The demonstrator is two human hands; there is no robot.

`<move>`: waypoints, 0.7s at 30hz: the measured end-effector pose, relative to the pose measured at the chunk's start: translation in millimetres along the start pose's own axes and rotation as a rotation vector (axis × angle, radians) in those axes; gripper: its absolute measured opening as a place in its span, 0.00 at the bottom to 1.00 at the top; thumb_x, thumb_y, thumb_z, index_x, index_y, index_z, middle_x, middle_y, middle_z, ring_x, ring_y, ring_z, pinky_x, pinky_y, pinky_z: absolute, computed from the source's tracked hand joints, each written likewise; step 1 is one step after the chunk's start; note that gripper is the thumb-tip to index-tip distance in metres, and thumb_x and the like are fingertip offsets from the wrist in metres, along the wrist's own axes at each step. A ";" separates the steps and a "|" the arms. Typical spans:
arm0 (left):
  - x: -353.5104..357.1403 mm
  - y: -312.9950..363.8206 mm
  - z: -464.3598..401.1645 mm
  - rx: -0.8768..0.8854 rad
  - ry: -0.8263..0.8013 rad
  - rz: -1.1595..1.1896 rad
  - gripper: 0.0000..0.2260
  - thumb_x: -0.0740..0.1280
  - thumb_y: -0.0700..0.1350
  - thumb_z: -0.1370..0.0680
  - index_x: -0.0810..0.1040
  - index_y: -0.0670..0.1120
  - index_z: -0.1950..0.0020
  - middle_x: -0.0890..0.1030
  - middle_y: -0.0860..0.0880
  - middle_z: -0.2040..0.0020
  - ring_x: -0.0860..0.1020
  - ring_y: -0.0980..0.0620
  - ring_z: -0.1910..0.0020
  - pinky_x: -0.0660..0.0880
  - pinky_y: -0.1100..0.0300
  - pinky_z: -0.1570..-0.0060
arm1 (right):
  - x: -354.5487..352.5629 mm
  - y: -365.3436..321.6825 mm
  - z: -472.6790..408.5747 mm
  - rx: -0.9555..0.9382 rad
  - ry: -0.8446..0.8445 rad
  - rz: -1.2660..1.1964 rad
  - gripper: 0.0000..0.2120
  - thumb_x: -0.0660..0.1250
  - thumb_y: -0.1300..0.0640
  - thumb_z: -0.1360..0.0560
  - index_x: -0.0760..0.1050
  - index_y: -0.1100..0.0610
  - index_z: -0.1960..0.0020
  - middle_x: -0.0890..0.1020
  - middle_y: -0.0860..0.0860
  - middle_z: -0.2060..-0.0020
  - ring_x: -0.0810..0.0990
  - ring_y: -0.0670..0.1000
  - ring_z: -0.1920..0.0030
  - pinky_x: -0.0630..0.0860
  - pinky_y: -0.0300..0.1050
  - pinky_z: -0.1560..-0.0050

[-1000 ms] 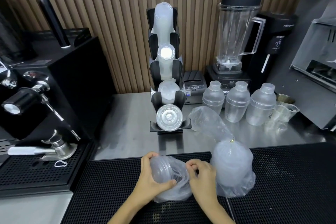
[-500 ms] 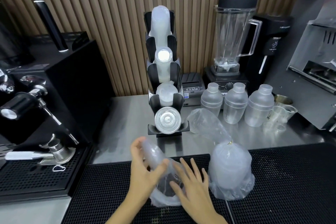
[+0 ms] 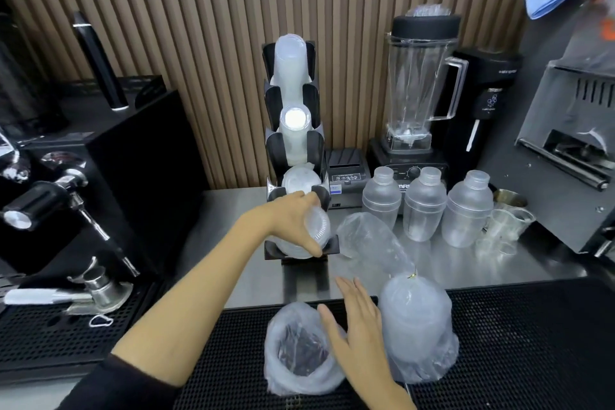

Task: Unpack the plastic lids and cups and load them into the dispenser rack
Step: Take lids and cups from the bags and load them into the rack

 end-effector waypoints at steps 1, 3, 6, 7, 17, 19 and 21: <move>2.7 -2.4 -2.6 0.011 -0.020 0.010 0.40 0.75 0.60 0.42 0.63 0.51 0.35 0.68 0.53 0.46 0.70 0.50 0.45 0.73 0.50 0.42 | 0.5 0.7 -1.2 0.005 -0.010 0.003 0.42 0.37 0.24 0.34 0.58 0.46 0.29 0.60 0.36 0.32 0.47 0.34 0.29 0.47 0.36 0.31; 6.8 -7.5 -5.9 0.029 -0.059 0.026 0.41 0.75 0.60 0.42 0.62 0.52 0.34 0.69 0.53 0.43 0.70 0.50 0.43 0.73 0.50 0.41 | 5.6 0.8 -3.6 0.002 -0.027 0.027 0.43 0.36 0.24 0.34 0.59 0.48 0.29 0.62 0.39 0.30 0.50 0.38 0.29 0.49 0.37 0.31; 7.5 -14.1 -10.2 0.038 -0.049 -0.001 0.41 0.75 0.57 0.41 0.61 0.51 0.34 0.68 0.50 0.42 0.69 0.49 0.41 0.72 0.50 0.40 | 17.0 1.5 -7.1 0.003 -0.076 0.041 0.43 0.36 0.25 0.33 0.59 0.48 0.28 0.63 0.42 0.29 0.49 0.38 0.28 0.49 0.37 0.31; 9.0 -12.2 -11.6 0.053 -0.024 -0.039 0.41 0.76 0.56 0.41 0.62 0.49 0.34 0.68 0.49 0.42 0.68 0.48 0.41 0.72 0.50 0.40 | 18.6 1.6 -8.6 0.010 -0.090 0.035 0.42 0.36 0.26 0.33 0.58 0.48 0.28 0.63 0.42 0.28 0.48 0.37 0.29 0.48 0.36 0.31; 59.9 -21.0 -36.5 -0.077 -0.077 -0.382 0.45 0.74 0.60 0.35 0.52 0.50 0.27 0.56 0.44 0.28 0.55 0.40 0.30 0.64 0.40 0.37 | 14.6 -4.3 -22.1 -0.021 -0.091 0.061 0.41 0.36 0.28 0.33 0.57 0.48 0.28 0.62 0.40 0.29 0.42 0.32 0.32 0.46 0.35 0.32; 60.3 -24.6 -38.2 -0.096 -0.078 -0.396 0.44 0.73 0.59 0.34 0.52 0.50 0.27 0.56 0.44 0.29 0.56 0.40 0.30 0.65 0.40 0.38 | 14.3 -8.5 -26.5 -0.048 -0.105 0.093 0.38 0.37 0.30 0.31 0.56 0.48 0.28 0.61 0.41 0.28 0.40 0.32 0.32 0.45 0.35 0.32; 58.5 -24.1 -37.9 -0.109 -0.073 -0.441 0.45 0.72 0.60 0.33 0.51 0.48 0.26 0.56 0.43 0.28 0.56 0.40 0.30 0.65 0.41 0.38 | 14.8 -13.9 -29.9 -0.078 -0.131 0.127 0.36 0.39 0.33 0.30 0.55 0.49 0.27 0.61 0.42 0.28 0.41 0.33 0.32 0.45 0.37 0.31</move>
Point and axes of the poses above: each hand's wrist, its own z-axis away from the middle knuckle, its own x-axis out of the palm, y = z × x, the point moved 10 cm from there along -z, towards the middle knuckle
